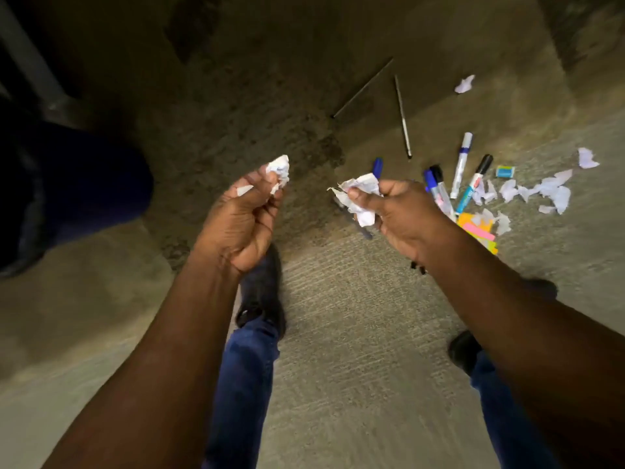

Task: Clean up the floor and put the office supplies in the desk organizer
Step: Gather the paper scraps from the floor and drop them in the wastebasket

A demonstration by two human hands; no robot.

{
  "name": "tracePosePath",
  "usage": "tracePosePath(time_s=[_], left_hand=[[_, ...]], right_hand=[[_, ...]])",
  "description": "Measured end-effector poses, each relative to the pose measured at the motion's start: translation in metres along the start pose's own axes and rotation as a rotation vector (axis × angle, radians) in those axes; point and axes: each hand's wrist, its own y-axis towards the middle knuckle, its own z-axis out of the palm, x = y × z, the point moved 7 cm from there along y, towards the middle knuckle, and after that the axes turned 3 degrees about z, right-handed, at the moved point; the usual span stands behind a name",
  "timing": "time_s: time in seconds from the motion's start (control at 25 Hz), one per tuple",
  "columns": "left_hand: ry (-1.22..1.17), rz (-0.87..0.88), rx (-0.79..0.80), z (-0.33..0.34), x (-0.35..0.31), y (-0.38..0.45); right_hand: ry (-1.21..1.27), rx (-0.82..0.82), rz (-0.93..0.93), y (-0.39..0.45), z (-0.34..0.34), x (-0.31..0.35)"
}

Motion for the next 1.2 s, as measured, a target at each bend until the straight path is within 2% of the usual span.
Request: tracePosePath(time_s=[0.24, 0.36, 0.44, 0.52, 0.6, 0.68, 0.76, 0.8, 0.92, 1.0, 1.08, 1.2], left_hand=[[-0.038, 0.34, -0.155, -0.094, -0.161, -0.03], [-0.137, 0.484, -0.226, -0.147, -0.222, -0.047], [-0.163, 0.525, -0.298, -0.19, -0.253, -0.054], [-0.128, 0.485, -0.442, -0.227, -0.265, -0.052], [-0.12, 0.414, -0.578, -0.261, -0.269, -0.045], [-0.121, 0.408, -0.608, -0.283, -0.276, -0.034], [0.064, 0.387, -0.602, -0.3, -0.284, -0.018], [0.248, 0.342, -0.598, -0.307, -0.288, -0.01], [1.013, 0.227, -0.553, -0.319, -0.292, 0.008], [1.485, 0.29, -0.561, -0.316, -0.29, 0.007], [1.632, 0.358, -0.584, -0.308, -0.282, -0.002], [1.602, 0.399, -0.553, -0.293, -0.262, -0.01]], right_hand=[[-0.211, 0.179, -0.179, -0.006, 0.197, 0.047], [-0.215, 0.281, -0.246, -0.018, 0.293, 0.057], [-0.244, 0.371, -0.309, -0.025, 0.359, 0.06], [-0.295, 0.374, -0.339, -0.022, 0.411, 0.057], [-0.384, 0.38, -0.292, -0.012, 0.459, 0.042], [-0.41, 0.407, -0.209, 0.004, 0.493, 0.025], [-0.494, 0.418, -0.172, 0.02, 0.515, 0.011], [-0.642, 0.411, -0.216, 0.027, 0.522, 0.006], [-1.269, 0.415, -0.59, 0.029, 0.532, -0.005], [-1.543, 0.399, -0.861, 0.021, 0.526, -0.014], [-1.657, 0.368, -0.969, 0.019, 0.516, -0.019], [-1.627, 0.331, -1.028, 0.018, 0.493, -0.015]])
